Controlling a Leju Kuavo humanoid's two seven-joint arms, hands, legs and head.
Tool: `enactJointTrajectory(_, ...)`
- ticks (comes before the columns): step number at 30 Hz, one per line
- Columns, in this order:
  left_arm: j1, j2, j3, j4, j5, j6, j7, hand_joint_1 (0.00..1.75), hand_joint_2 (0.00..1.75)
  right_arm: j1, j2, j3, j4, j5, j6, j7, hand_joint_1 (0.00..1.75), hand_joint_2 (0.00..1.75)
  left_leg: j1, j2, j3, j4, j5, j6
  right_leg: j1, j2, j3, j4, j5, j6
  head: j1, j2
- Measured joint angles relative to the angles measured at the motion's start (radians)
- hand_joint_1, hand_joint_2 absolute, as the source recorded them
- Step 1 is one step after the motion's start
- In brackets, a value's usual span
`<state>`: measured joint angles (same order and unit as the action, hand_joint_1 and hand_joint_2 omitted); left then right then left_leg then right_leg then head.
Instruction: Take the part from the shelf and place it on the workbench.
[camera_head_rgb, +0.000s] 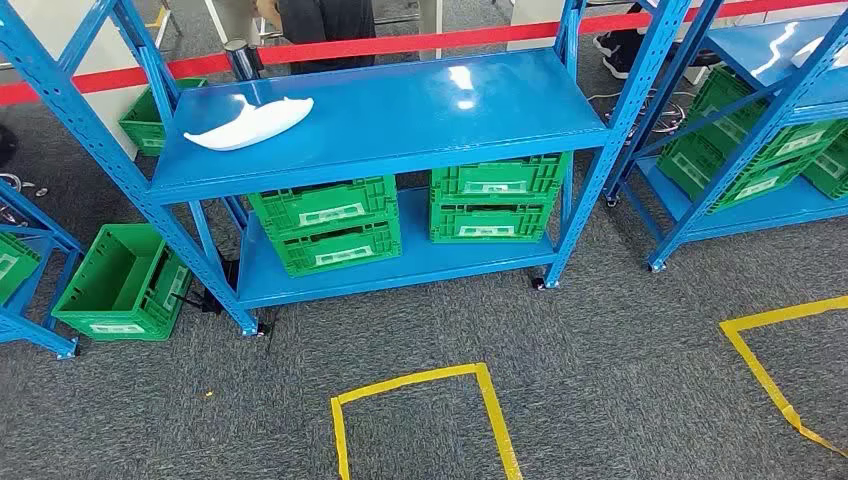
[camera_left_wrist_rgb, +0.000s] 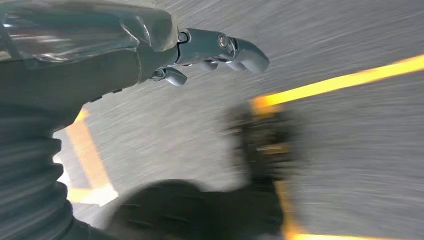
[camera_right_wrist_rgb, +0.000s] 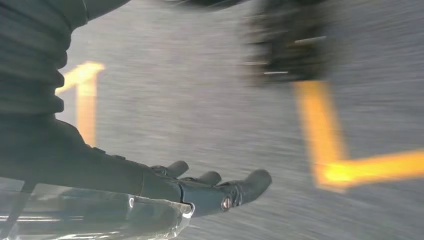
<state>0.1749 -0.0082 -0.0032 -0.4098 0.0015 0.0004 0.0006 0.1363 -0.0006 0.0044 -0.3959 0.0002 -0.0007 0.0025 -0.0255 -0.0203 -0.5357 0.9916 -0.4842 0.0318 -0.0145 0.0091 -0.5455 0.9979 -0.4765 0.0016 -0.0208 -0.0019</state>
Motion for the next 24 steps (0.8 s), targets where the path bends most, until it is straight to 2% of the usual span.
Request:
enactJointTrajectory(2,0.025,-0.001,-0.001,0.03,0.0,0.0,0.001,0.0,1.75,-0.024,0.0,0.001,-0.031,-0.001,0.0,0.0,0.0,1.75,0.003,0.002,-0.012,0.029,-0.021,-0.01,-0.004,0.004,0.002,-0.001,0.0,-0.003,-0.004,0.0)
enactJointTrajectory(3,0.044,0.0,-0.004,0.053,0.001,0.002,0.002,0.0,1.75,-0.046,0.0,0.006,-0.053,-0.005,0.0,0.0,0.0,1.31,0.007,0.003,-0.034,0.073,-0.049,-0.019,-0.008,0.005,0.003,-0.002,0.0,-0.006,-0.006,0.0)
enactJointTrajectory(5,0.051,0.004,-0.02,0.075,0.008,0.005,0.004,0.0,0.87,-0.071,-0.006,0.03,-0.069,-0.024,0.0,0.004,0.0,0.44,0.019,0.006,-0.102,0.204,-0.112,-0.038,-0.008,-0.003,0.003,-0.002,-0.002,-0.008,-0.008,0.0)
enactJointTrajectory(6,0.043,0.006,-0.032,0.079,0.014,0.007,0.005,0.0,0.44,-0.078,-0.009,0.048,-0.069,-0.039,0.0,0.007,0.0,0.0,0.025,0.008,-0.133,0.261,-0.13,-0.044,-0.007,-0.011,0.003,-0.002,-0.003,-0.009,-0.008,0.0)
enactJointTrajectory(7,0.033,0.008,-0.044,0.082,0.022,0.008,0.007,0.0,0.0,-0.081,-0.012,0.066,-0.069,-0.056,0.0,0.013,0.0,0.0,0.03,0.012,-0.148,0.285,-0.128,-0.048,-0.007,-0.016,0.003,-0.002,-0.003,-0.009,-0.008,0.0)
enactJointTrajectory(8,0.023,0.01,-0.056,0.085,0.03,0.011,0.01,0.0,0.0,-0.082,-0.014,0.085,-0.069,-0.074,-0.001,0.018,0.0,0.0,0.034,0.015,-0.142,0.27,-0.107,-0.05,-0.007,-0.018,0.004,-0.002,-0.004,-0.01,-0.008,0.0)
enactJointTrajectory(10,0.008,0.012,-0.08,0.089,0.05,0.015,0.015,0.0,0.0,-0.083,-0.017,0.125,-0.068,-0.111,-0.002,0.028,0.0,0.0,0.038,0.017,-0.078,0.142,-0.031,-0.045,-0.008,-0.013,0.007,-0.002,-0.004,-0.01,-0.008,0.0)
enactJointTrajectory(12,-0.009,0.016,-0.099,0.09,0.074,0.017,0.016,0.0,0.0,-0.085,-0.021,0.163,-0.066,-0.15,-0.003,0.037,0.0,0.0,0.033,0.018,-0.021,0.026,0.01,-0.031,-0.006,-0.005,0.006,-0.002,-0.004,-0.005,-0.008,0.0)
enactJointTrajectory(13,-0.02,0.018,-0.108,0.09,0.087,0.017,0.014,0.0,0.0,-0.085,-0.023,0.181,-0.064,-0.168,-0.004,0.041,0.0,0.0,0.03,0.018,-0.011,0.003,0.012,-0.024,-0.006,-0.004,0.004,-0.003,-0.003,-0.001,-0.008,0.0)
enactJointTrajectory(16,-0.055,0.022,-0.144,0.079,0.132,0.016,-0.002,0.0,0.0,-0.088,-0.037,0.249,-0.052,-0.228,-0.008,0.053,0.0,0.0,0.026,0.02,-0.004,-0.014,0.016,-0.005,-0.006,-0.003,0.002,-0.003,-0.003,0.019,-0.007,0.0)
enactJointTrajectory(17,-0.066,0.023,-0.157,0.07,0.149,0.013,-0.009,0.0,0.0,-0.09,-0.041,0.275,-0.048,-0.247,-0.01,0.056,0.0,0.0,0.027,0.021,0.002,-0.024,0.022,0.003,-0.005,-0.004,-0.006,0.014,-0.012,0.02,-0.006,0.0)
enactJointTrajectory(18,-0.078,0.024,-0.169,0.06,0.165,0.01,-0.015,0.0,0.0,-0.092,-0.046,0.298,-0.044,-0.266,-0.012,0.058,0.0,0.0,0.029,0.023,0.008,-0.033,0.028,0.009,-0.004,-0.004,-0.023,0.051,-0.03,0.018,-0.005,0.0)
enactJointTrajectory(20,-0.103,0.025,-0.193,0.038,0.198,0.001,-0.028,0.0,0.0,-0.096,-0.056,0.345,-0.031,-0.303,-0.017,0.061,0.0,0.0,0.029,0.024,0.012,-0.037,0.033,0.016,-0.004,-0.004,-0.089,0.184,-0.083,0.01,-0.004,0.0)
enactJointTrajectory(21,-0.114,0.026,-0.205,0.026,0.215,-0.003,-0.034,0.0,0.0,-0.098,-0.062,0.368,-0.024,-0.321,-0.02,0.063,0.0,0.0,0.028,0.024,0.011,-0.037,0.033,0.017,-0.005,-0.004,-0.122,0.247,-0.101,0.01,-0.004,0.0)
enactJointTrajectory(22,-0.124,0.027,-0.218,0.013,0.231,-0.008,-0.04,0.0,0.0,-0.098,-0.068,0.391,-0.018,-0.339,-0.024,0.065,0.0,0.0,0.027,0.024,0.012,-0.037,0.032,0.016,-0.006,-0.004,-0.143,0.284,-0.107,0.015,-0.004,0.0)
enactJointTrajectory(23,-0.133,0.028,-0.23,-0.001,0.248,-0.014,-0.046,0.0,0.0,-0.099,-0.074,0.414,-0.012,-0.356,-0.028,0.067,0.0,0.0,0.026,0.023,0.013,-0.036,0.031,0.016,-0.007,-0.005,-0.145,0.281,-0.097,0.024,-0.004,0.0)
enactJointTrajectory(24,-0.141,0.028,-0.241,-0.016,0.264,-0.02,-0.053,0.0,0.0,-0.1,-0.08,0.435,-0.007,-0.371,-0.032,0.069,0.0,0.0,0.027,0.023,0.014,-0.034,0.029,0.013,-0.009,-0.005,-0.129,0.238,-0.074,0.035,-0.004,0.0)
